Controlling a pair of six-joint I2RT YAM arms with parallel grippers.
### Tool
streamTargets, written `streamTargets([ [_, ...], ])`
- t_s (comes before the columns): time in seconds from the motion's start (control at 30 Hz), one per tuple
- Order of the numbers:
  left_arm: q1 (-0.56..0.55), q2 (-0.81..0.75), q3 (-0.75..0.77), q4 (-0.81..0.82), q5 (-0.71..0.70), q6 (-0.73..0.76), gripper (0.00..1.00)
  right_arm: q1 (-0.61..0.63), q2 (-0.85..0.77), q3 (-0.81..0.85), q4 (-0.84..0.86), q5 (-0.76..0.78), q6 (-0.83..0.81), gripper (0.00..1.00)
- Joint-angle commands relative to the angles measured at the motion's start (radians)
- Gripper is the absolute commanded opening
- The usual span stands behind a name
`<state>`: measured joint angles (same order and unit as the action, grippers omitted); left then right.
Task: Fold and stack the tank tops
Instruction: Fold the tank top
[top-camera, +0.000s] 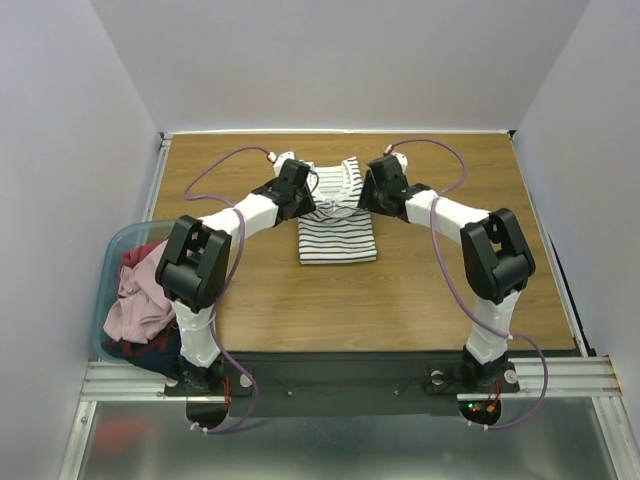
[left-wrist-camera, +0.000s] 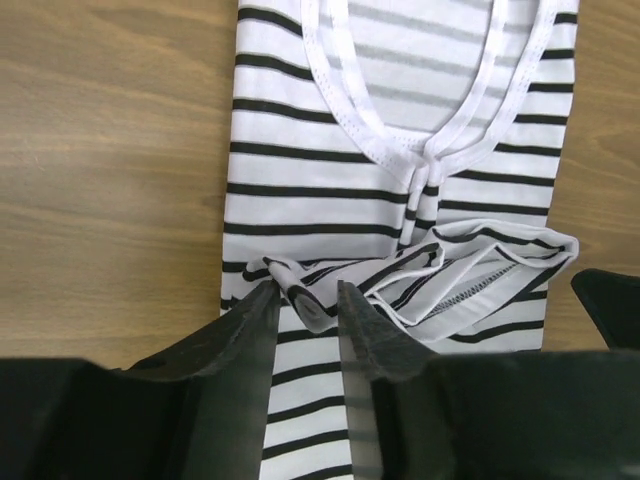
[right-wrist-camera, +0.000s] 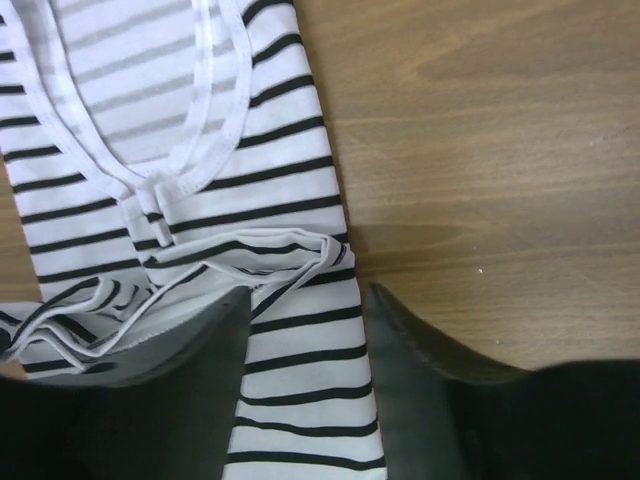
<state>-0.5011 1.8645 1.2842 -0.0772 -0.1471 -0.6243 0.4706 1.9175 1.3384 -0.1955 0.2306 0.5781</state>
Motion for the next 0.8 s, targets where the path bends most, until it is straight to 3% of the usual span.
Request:
streamTargets([
  [0.0, 0.033, -0.045, 0.079, 0.057, 0.003, 0.049, 0.47, -0.007, -0.018, 0.064, 0.047, 0.016, -0.014, 0.64],
  [0.13, 0.053, -0.102, 0.084, 0.048, -0.006, 0.066, 0.49, -0.006, -0.077, 0.028, 0.048, -0.005, -0.029, 0.63],
  [0.27, 0.055, -0.165, 0.040, 0.042, -0.022, 0.048, 0.49, 0.029, -0.120, -0.031, 0.048, -0.024, -0.030, 0.49],
  [0.37, 0.052, -0.192, -0.019, 0.039, 0.006, 0.000, 0.33, 0.072, -0.115, -0.047, 0.051, -0.030, -0.041, 0.39],
  [0.4, 0.044, -0.202, -0.063, 0.046, 0.029, -0.029, 0.22, 0.082, -0.094, -0.041, 0.053, -0.024, -0.046, 0.36],
  [0.57, 0.022, -0.151, -0.135, 0.146, 0.096, -0.057, 0.04, 0.094, 0.007, 0.039, 0.051, -0.050, -0.047, 0.33],
  [0.77, 0.021, -0.036, -0.077, 0.221, 0.142, -0.046, 0.02, 0.068, 0.127, 0.117, 0.051, -0.033, -0.057, 0.32],
])
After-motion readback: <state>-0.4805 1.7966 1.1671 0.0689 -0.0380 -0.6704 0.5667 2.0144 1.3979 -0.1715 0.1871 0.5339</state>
